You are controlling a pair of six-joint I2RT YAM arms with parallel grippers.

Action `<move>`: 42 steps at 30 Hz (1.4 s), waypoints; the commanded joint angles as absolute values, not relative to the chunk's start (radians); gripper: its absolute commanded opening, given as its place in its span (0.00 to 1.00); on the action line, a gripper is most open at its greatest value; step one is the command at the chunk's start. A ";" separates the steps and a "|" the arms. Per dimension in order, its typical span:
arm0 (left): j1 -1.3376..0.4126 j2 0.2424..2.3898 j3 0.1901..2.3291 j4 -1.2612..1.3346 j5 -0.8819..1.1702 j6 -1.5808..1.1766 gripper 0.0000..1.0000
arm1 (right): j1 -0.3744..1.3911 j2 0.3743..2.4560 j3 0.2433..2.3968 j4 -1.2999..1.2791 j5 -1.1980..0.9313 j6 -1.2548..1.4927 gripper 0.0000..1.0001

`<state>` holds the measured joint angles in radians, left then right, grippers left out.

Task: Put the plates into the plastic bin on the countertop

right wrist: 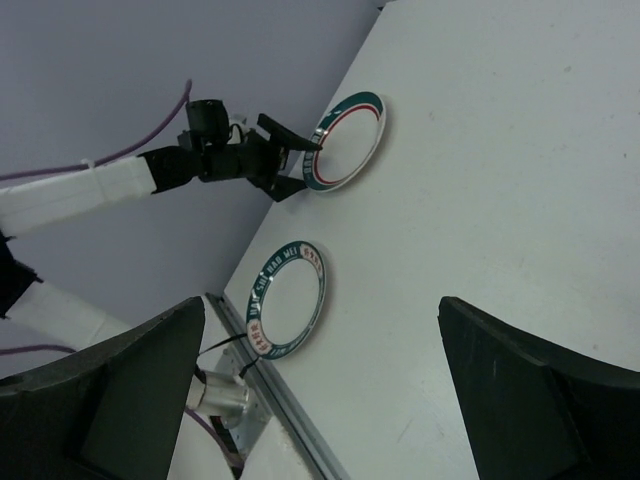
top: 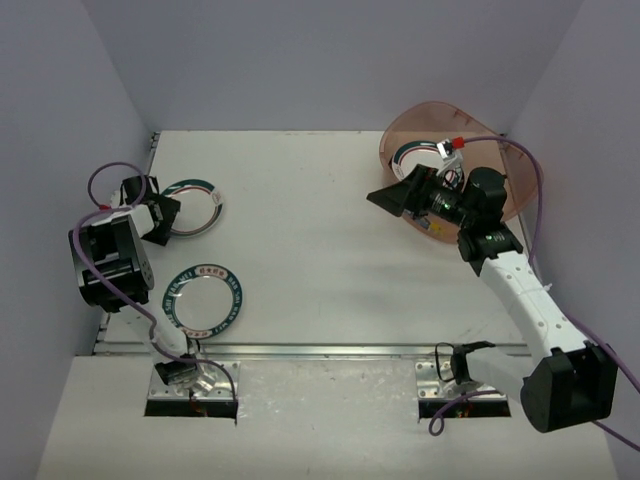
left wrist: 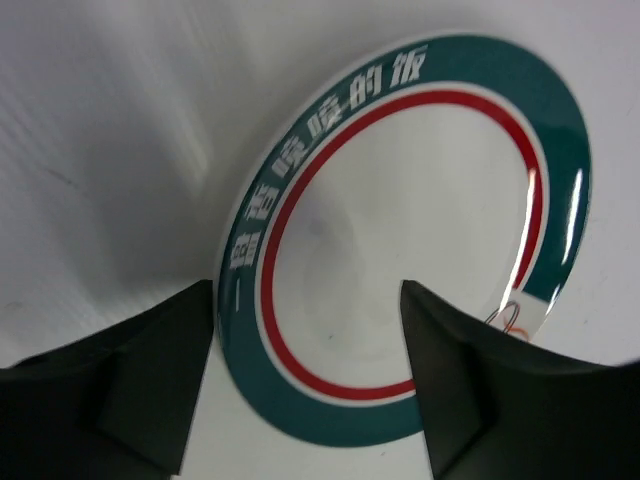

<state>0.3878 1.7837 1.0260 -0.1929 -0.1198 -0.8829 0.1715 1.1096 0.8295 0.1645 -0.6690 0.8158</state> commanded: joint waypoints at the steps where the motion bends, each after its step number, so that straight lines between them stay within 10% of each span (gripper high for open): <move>1: 0.399 1.858 1.031 -0.143 -0.092 -0.887 0.59 | 0.142 1.100 0.833 0.247 -0.774 0.838 0.99; 6: 0.398 1.883 1.021 -0.128 -0.083 -0.887 0.23 | 0.122 1.089 0.816 0.274 -0.777 0.862 0.99; 14: 0.400 1.904 1.006 -0.031 0.040 -0.890 0.00 | 0.118 1.091 0.808 0.288 -0.783 0.876 0.99; 24: 0.193 1.498 0.882 0.219 0.230 -0.779 0.00 | 0.115 1.286 0.744 0.950 -1.025 1.312 0.99; 32: -0.019 1.355 0.801 0.350 0.528 -0.826 0.00 | 0.185 1.339 1.041 -0.050 -0.666 0.680 0.99; 38: -0.129 1.359 0.798 0.478 0.715 -0.882 0.00 | 0.181 1.430 1.101 -0.114 -0.657 0.614 0.95; 42: -0.182 1.362 0.783 0.542 0.769 -0.922 0.00 | 0.181 1.482 1.110 -0.092 -0.673 0.629 0.74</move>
